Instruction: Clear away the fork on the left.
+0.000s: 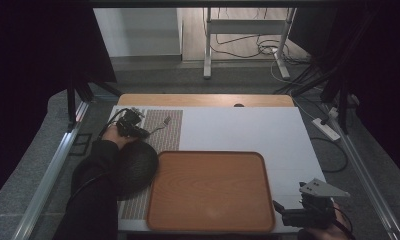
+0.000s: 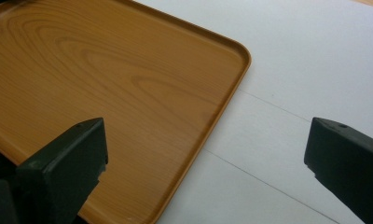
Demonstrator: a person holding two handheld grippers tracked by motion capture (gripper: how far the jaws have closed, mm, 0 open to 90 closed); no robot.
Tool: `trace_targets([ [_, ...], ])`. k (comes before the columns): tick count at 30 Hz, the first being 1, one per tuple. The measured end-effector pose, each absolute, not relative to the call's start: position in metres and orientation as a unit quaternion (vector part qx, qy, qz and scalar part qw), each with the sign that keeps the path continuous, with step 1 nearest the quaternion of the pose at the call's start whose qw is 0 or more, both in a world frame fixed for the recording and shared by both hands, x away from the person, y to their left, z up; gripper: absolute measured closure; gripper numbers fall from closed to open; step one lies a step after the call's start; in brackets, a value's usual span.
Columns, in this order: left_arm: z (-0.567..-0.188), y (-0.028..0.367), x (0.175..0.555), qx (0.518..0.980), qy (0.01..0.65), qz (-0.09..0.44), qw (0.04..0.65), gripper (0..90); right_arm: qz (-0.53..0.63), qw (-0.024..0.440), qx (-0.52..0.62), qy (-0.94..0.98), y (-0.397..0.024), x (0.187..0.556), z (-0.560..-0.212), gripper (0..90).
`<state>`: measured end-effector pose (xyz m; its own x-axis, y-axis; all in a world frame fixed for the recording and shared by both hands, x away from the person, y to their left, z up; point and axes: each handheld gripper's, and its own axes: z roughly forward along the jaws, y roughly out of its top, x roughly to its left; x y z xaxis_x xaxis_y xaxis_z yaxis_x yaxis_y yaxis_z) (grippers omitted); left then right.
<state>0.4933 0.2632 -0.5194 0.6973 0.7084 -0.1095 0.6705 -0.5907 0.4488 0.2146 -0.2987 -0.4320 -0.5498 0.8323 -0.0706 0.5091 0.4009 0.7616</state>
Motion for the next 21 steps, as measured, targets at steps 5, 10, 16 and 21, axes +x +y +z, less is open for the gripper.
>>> trace_targets([
  [5,-0.522,0.27,0.498,0.871,0.419,0.036,0.254,77.9,0.356,0.228,0.416,0.805,-0.299,0.215,-0.432,0.0],
  [10,-0.521,0.27,0.502,0.859,0.44,0.05,0.255,78.0,0.357,0.227,0.418,0.804,-0.299,0.215,-0.432,0.0],
  [16,-0.516,0.269,0.505,0.845,0.461,0.077,0.261,78.0,0.358,0.227,0.418,0.803,-0.299,0.214,-0.432,0.0],
  [21,-0.508,0.277,0.503,0.835,0.469,0.081,0.276,78.0,0.359,0.227,0.418,0.803,-0.3,0.214,-0.432,0.0],
])
